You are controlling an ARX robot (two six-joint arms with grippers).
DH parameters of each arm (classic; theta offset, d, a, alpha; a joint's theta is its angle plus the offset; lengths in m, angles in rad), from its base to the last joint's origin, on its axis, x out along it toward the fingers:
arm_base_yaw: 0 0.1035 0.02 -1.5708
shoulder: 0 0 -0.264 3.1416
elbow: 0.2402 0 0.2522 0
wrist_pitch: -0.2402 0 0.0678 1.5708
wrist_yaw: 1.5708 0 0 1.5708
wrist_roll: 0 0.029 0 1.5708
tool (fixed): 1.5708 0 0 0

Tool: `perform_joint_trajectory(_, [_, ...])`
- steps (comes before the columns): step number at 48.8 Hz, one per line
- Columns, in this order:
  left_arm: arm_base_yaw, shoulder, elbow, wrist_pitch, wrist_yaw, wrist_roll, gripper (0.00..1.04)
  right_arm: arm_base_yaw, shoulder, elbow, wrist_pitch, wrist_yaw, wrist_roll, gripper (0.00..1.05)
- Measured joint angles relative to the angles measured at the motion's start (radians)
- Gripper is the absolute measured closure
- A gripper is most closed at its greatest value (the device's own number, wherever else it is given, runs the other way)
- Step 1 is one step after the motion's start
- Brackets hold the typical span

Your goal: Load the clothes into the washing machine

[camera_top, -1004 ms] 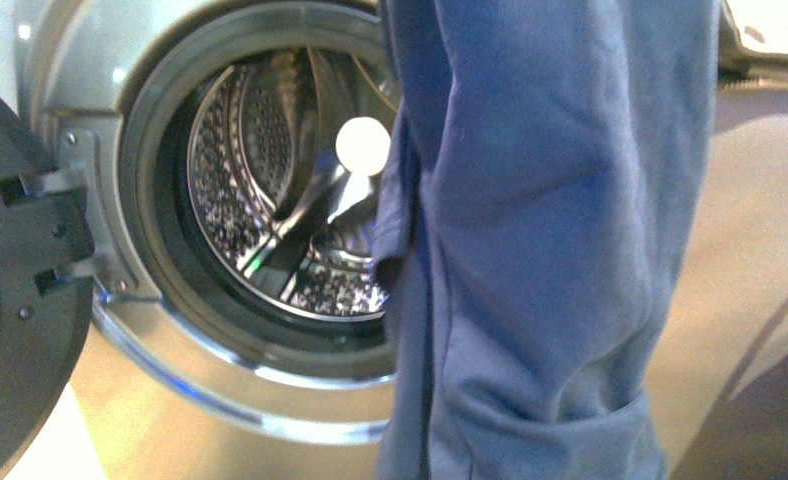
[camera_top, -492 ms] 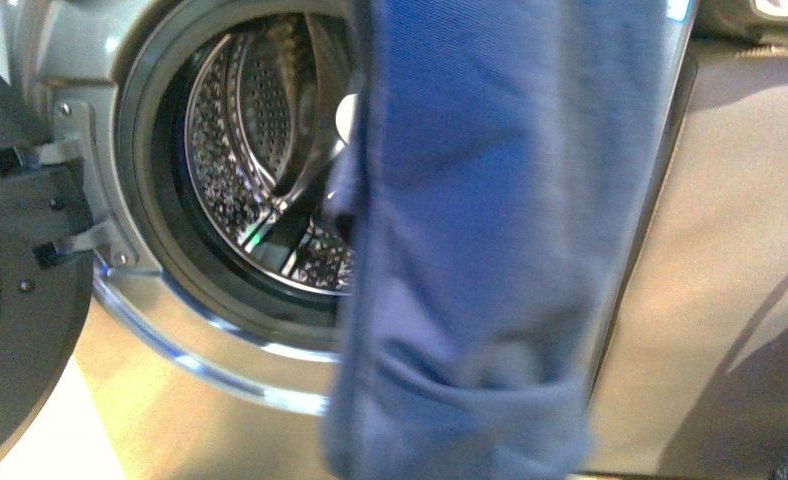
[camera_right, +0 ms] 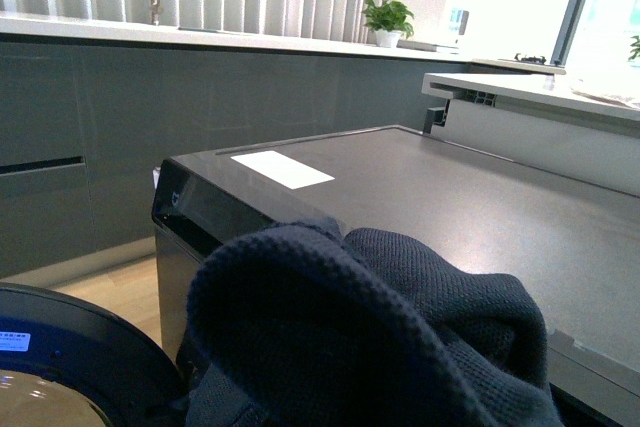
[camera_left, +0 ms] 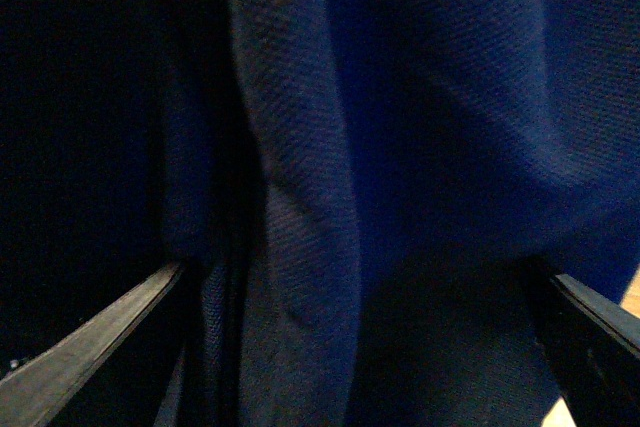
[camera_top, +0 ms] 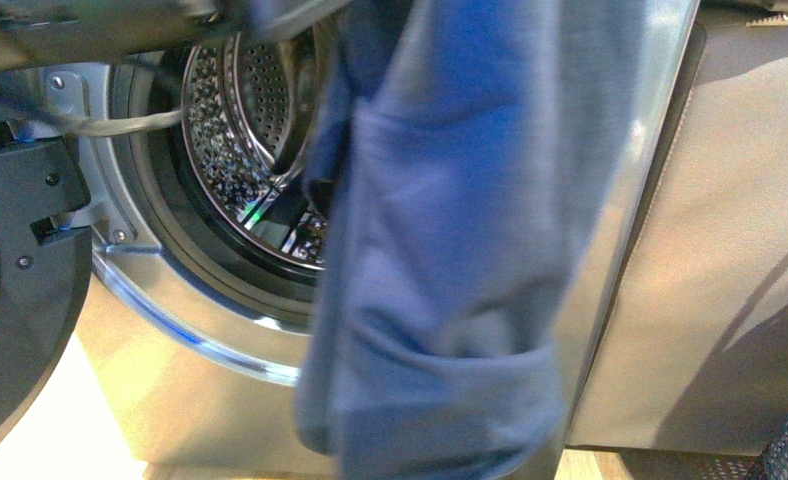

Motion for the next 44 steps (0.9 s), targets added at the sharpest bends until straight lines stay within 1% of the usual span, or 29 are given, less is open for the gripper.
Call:
perform_joint_trajectory(13, [-0.116,0.000,0.000,0.023,0.003,-0.019,0.06,0.000,0.000,0.000,0.000,0.000,0.000,1.01])
perform_joint_trajectory(22, [-0.198,0.000,0.000,0.088,-0.002,-0.071,0.06,0.000,0.000,0.000,0.000,0.000,0.000,1.01])
perform_joint_trajectory(30, [-0.245,0.000,0.000,0.140,0.015,-0.132,0.06,0.000,0.000,0.000,0.000,0.000,0.000,1.01])
perform_joint_trajectory(40, [-0.303,0.000,0.000,0.108,0.013,-0.128,0.06,0.000,0.000,0.000,0.000,0.000,0.000,1.01])
perform_joint_trajectory(44, [-0.337,0.003,0.006,0.051,-0.017,-0.084,0.06,0.000,0.000,0.000,0.000,0.000,0.000,1.01])
